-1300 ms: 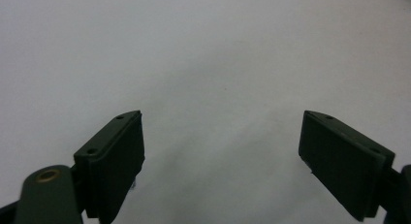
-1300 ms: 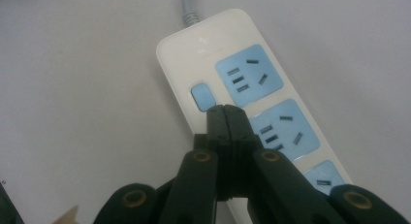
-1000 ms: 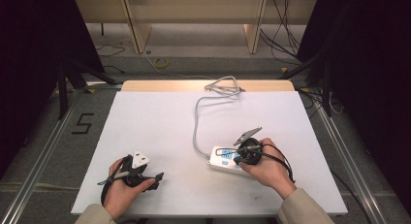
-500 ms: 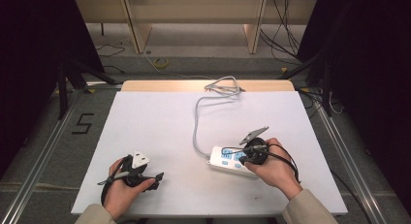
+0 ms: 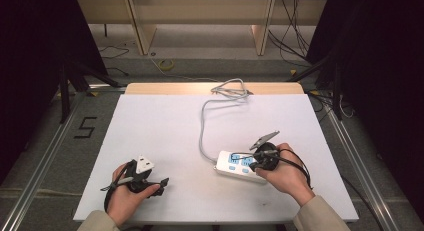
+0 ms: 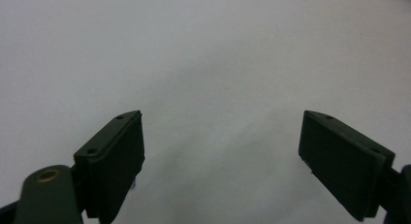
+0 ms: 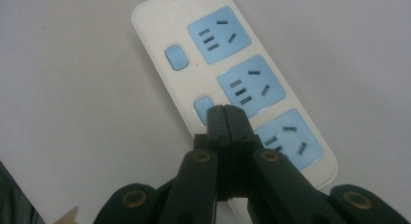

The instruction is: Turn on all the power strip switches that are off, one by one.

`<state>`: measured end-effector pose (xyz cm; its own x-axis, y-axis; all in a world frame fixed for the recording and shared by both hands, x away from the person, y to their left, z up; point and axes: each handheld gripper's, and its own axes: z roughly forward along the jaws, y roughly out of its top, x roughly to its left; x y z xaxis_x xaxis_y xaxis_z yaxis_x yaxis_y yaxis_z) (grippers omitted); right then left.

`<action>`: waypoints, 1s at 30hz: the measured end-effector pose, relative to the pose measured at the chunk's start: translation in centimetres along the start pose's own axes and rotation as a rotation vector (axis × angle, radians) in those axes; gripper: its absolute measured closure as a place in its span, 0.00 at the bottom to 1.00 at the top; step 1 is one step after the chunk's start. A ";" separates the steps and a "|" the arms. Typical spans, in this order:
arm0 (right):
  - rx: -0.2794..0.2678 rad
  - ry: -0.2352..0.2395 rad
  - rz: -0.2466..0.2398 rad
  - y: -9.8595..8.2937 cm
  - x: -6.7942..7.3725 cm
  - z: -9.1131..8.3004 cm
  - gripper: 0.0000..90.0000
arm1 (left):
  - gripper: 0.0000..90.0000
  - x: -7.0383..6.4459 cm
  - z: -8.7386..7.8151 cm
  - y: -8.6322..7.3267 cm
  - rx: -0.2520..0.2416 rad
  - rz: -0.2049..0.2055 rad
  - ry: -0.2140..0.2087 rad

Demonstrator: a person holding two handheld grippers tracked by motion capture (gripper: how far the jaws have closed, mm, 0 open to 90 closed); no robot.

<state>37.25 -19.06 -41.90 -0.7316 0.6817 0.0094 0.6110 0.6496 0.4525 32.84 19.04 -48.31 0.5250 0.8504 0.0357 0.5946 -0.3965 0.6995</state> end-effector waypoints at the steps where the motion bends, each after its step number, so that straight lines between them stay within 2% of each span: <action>1: 0.001 -0.001 0.000 -0.1 -0.1 0.0 1.00 | 0.18 0.0 0.0 0.0 0.000 0.000 0.000; 30: 0.045 -0.001 0.016 -1.0 -0.9 0.2 1.00 | 0.18 0.0 0.0 0.0 0.000 0.000 0.001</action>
<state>37.37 -20.20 -42.54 -0.7212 0.6925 0.0155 0.6358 0.6529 0.4118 32.84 19.07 -48.29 0.5244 0.8506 0.0370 0.5941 -0.3967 0.6998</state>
